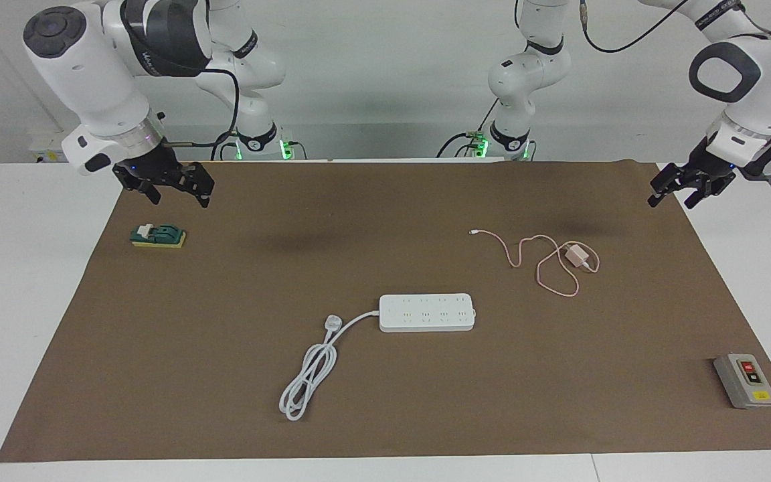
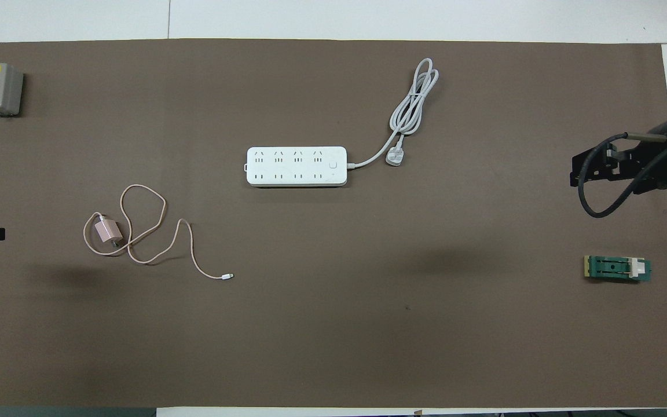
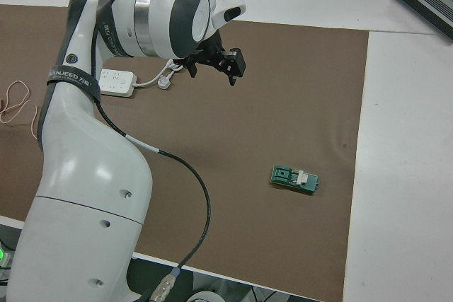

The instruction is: Unplug charger and place it aside

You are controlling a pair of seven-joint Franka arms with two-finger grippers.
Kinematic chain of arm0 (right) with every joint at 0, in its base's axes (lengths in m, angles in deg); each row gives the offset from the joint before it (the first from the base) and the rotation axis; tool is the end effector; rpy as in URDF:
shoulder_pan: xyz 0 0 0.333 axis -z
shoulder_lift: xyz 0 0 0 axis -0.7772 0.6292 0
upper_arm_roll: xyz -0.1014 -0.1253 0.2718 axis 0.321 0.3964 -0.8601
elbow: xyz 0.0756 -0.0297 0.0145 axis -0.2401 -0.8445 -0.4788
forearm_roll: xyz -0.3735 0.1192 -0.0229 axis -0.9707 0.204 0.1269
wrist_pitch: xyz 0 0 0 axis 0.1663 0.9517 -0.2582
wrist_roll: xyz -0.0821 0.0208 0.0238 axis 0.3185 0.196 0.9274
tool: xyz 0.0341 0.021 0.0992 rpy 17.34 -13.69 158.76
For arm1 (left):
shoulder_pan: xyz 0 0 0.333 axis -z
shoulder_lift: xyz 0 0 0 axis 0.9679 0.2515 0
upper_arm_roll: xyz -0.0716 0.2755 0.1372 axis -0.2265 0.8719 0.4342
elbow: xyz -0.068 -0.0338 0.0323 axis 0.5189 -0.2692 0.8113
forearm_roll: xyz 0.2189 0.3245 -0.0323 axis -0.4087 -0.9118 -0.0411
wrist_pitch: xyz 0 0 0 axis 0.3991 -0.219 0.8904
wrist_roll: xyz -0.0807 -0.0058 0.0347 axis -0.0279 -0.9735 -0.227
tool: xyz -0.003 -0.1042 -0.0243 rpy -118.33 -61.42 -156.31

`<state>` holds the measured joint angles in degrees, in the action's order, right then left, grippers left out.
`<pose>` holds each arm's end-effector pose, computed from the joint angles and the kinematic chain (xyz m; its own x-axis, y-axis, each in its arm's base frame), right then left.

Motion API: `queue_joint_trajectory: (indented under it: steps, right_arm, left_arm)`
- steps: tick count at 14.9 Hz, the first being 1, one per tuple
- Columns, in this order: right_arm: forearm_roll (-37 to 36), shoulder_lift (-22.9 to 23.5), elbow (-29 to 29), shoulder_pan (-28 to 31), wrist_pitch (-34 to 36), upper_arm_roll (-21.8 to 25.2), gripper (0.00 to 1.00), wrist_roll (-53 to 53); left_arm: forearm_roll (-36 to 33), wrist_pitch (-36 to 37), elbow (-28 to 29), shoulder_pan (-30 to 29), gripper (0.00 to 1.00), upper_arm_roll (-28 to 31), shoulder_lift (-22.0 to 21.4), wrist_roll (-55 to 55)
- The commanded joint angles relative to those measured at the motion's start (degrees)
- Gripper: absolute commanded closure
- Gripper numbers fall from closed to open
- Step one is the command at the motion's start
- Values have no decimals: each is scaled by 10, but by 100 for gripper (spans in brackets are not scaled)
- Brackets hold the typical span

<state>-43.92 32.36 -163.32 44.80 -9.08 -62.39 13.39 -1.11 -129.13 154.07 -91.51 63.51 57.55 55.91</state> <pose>0.5605 -0.0110 0.5825 0.9883 -0.1315 -0.0777 -0.1309 -0.9913 0.0120 0.5118 0.1289 0.5427 0.9983 0.0333 0.0483 0.0273 -0.9925 0.1189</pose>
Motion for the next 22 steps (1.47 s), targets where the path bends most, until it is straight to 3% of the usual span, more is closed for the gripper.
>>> queue_joint_trajectory:
  steps: [1, 5, 8, 14, 22]
  right_arm:
    - [-7, -11, 3, 1, 7, 28, 0, -44]
    - [-6, -13, -13, 0, -2, 29, 0, -69]
    - [-5, -12, -10, 0, -1, 30, 0, -110]
    - [-1, -13, -11, 1, -1, 28, 0, -93]
    - [-3, -6, -15, 0, -17, 20, 0, -92]
  left_arm:
    - [-21, 63, -57, 52, 0, 5, 9, -116]
    - [-35, 76, -67, 115, 0, 4, -9, -222]
    - [-39, 104, -84, 126, 0, 1, -15, -238]
    - [-69, 168, -150, 144, 0, -12, 19, -227]
    - [-62, 129, -115, 156, 0, -14, 6, -211]
